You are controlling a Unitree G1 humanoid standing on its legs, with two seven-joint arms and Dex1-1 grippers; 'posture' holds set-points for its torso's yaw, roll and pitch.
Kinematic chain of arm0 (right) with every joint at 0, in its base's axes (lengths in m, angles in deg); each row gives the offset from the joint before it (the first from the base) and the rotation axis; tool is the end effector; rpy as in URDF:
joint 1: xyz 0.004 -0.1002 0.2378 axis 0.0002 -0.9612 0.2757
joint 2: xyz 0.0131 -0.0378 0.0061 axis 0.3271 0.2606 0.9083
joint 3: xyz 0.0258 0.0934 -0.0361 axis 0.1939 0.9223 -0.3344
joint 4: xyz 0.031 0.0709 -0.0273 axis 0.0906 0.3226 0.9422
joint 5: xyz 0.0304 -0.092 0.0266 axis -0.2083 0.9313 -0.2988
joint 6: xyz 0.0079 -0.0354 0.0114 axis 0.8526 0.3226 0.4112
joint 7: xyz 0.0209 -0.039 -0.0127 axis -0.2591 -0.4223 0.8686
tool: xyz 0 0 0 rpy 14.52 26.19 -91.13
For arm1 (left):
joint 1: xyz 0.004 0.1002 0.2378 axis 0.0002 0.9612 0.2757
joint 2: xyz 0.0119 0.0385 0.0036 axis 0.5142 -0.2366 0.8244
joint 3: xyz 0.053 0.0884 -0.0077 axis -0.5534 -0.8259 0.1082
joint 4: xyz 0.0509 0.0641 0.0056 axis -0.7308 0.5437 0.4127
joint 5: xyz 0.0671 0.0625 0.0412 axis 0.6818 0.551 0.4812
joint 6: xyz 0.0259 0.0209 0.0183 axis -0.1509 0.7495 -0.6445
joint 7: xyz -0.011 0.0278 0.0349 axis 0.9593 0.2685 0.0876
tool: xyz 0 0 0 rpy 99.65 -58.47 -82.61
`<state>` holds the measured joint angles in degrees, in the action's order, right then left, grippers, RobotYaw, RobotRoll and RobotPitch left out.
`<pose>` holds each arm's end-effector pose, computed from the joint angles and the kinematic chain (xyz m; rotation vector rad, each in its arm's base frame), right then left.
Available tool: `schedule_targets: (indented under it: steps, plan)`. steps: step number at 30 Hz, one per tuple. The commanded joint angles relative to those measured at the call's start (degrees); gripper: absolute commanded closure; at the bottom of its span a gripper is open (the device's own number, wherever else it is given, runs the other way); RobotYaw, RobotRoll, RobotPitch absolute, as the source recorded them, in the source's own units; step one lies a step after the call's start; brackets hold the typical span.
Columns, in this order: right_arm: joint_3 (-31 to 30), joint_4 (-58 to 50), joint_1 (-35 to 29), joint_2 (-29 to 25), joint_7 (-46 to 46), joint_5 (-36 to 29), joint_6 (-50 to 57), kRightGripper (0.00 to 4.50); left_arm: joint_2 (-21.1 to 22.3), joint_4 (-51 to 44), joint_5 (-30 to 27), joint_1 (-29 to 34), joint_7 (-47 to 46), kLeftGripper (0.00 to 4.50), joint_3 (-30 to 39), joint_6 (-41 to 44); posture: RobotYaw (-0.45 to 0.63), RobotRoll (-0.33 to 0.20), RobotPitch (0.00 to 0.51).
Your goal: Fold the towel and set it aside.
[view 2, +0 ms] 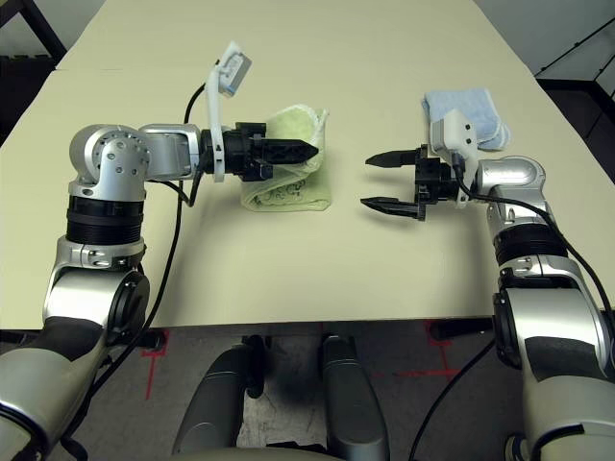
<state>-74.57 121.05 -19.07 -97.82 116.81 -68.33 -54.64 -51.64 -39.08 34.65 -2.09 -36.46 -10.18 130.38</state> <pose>0.3320 -0.2833 0.1871 -0.4715 -0.0525 1.2562 0.3159 0.1060 0.2442 -0.2352 0.4633 -1.1923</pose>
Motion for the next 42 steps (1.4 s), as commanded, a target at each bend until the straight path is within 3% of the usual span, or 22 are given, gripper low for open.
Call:
schedule_targets:
  steps: [1, 13, 17, 21, 26, 30, 34, 38, 41, 42]
  plan:
    - [0.7, -0.3, -0.5, -0.3, 0.1, -0.1, 0.0, 0.00, -1.0, 1.3, 1.6, -0.5, 1.0, 4.45, -1.9, -1.4, -0.04, 0.000, 0.180]
    - [0.7, -0.4, -0.5, -0.2, -0.2, -0.1, -0.1, 0.00, -1.9, 9.3, 11.7, 0.3, 1.8, 4.45, -8.8, -10.3, -0.04, 0.000, 0.175]
    - [0.7, -0.6, -0.7, -0.2, -0.2, -0.1, 0.0, 0.00, -1.8, 10.3, 14.7, 0.5, 1.6, 3.46, -9.5, -12.5, -0.04, 0.000, 0.175]
    - [0.6, -0.6, -0.6, -0.1, -0.3, 0.0, 0.0, 0.00, 0.0, 7.5, 14.1, 0.5, 5.2, 1.90, -10.0, -10.8, -0.04, 0.000, 0.176]
    - [0.6, 0.5, 0.4, -0.4, -0.1, 0.3, -0.1, 0.00, 9.1, 0.5, 9.4, 1.0, 20.2, 0.02, -11.5, -9.9, -0.04, 0.000, 0.176]
    - [0.9, 1.0, 1.2, -0.8, 0.8, -0.1, 0.7, 0.00, 19.1, 0.8, 11.7, 1.3, 32.1, 0.02, -10.9, -20.6, -0.04, 0.000, 0.180]
    - [1.8, 0.6, 1.3, -1.0, 2.2, -1.2, 2.4, 0.00, 24.9, 4.0, 15.9, 2.7, 37.5, 0.02, -9.5, -33.8, -0.03, 0.000, 0.182]
    - [2.1, -0.2, 1.0, -1.1, 3.6, -1.5, 2.9, 0.02, 28.6, 7.2, 19.1, 8.2, 41.4, 0.01, -7.3, -47.4, -0.04, 0.000, 0.181]
    - [2.3, -0.5, 0.7, -1.1, 4.4, -1.4, 2.5, 0.62, 29.0, 8.2, 17.8, 12.6, 43.6, 0.00, -4.3, -51.6, -0.04, 0.000, 0.179]
    - [2.3, -0.6, 0.6, -1.0, 4.5, -1.4, 2.5, 1.05, 28.8, 8.7, 17.5, 13.8, 44.1, 0.00, -3.4, -53.1, -0.04, 0.000, 0.180]
